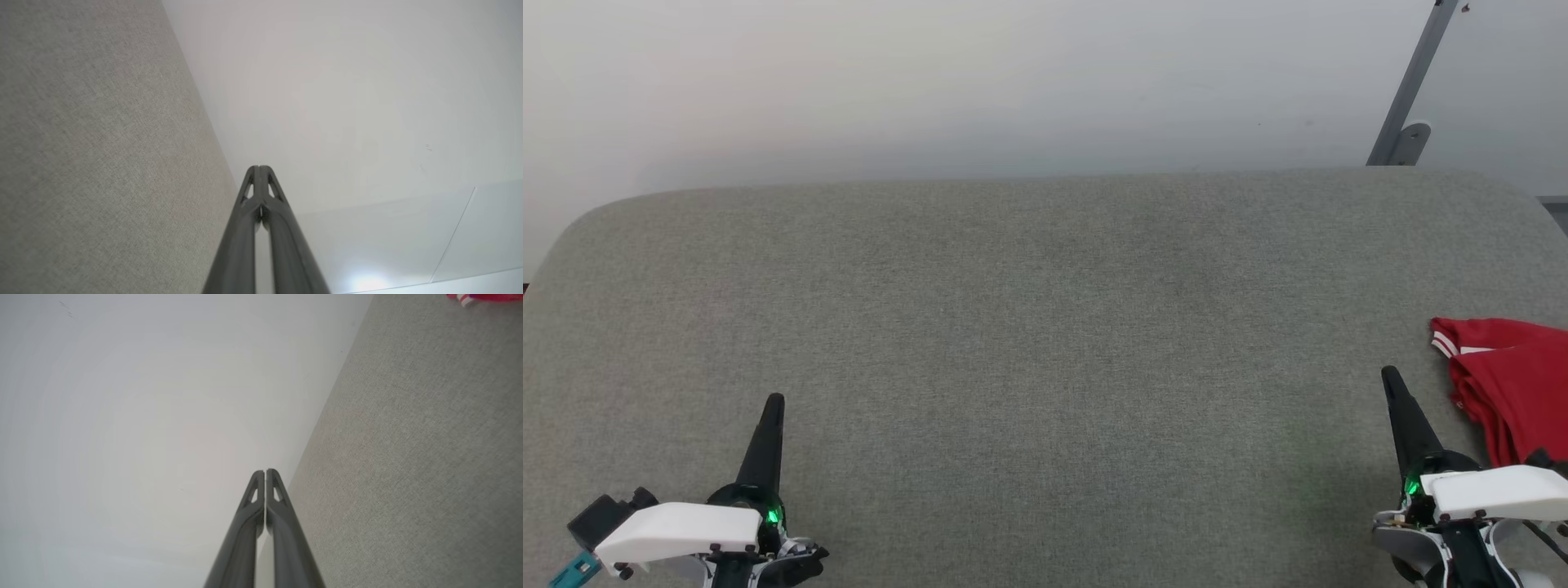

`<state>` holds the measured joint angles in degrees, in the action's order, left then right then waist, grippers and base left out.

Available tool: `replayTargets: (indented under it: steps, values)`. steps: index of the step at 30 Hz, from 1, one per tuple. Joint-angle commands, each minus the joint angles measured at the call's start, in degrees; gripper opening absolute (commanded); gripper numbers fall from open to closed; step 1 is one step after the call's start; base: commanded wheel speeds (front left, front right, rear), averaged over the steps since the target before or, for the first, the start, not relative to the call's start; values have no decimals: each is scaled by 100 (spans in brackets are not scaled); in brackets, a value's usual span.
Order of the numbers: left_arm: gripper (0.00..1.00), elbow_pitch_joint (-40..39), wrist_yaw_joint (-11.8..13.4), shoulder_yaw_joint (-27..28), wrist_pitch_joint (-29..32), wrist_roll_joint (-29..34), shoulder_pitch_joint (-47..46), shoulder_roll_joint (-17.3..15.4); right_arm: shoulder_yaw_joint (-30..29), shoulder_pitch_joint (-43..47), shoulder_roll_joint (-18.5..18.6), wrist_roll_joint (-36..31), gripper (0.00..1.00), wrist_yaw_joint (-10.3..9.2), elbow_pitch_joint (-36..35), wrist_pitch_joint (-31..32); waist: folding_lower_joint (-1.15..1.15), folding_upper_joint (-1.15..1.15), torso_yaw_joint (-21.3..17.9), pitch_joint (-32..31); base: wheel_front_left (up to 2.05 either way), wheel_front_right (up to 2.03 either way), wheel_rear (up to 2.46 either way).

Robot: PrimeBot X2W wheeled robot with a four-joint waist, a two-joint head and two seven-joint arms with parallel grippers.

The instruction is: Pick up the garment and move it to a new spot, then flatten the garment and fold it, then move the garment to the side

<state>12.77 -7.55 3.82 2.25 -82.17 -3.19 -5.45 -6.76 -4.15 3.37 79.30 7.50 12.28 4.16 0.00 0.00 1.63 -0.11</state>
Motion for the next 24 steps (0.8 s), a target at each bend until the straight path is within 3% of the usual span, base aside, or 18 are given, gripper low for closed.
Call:
replayTargets:
  steps: [1, 24]
  values:
    - [0, 2, 9, 40, 42, -112, -109, 4, 9, -86, -20, 121, 0, -1, 0, 39, 0, 0, -7, 1, 0, 0, 0]
    - [0, 109, 12, 179, 320, -909, -282, 169, 21, -215, -51, 1085, 0, -2, 153, 206, 0, 0, -126, 23, 0, 0, 0]
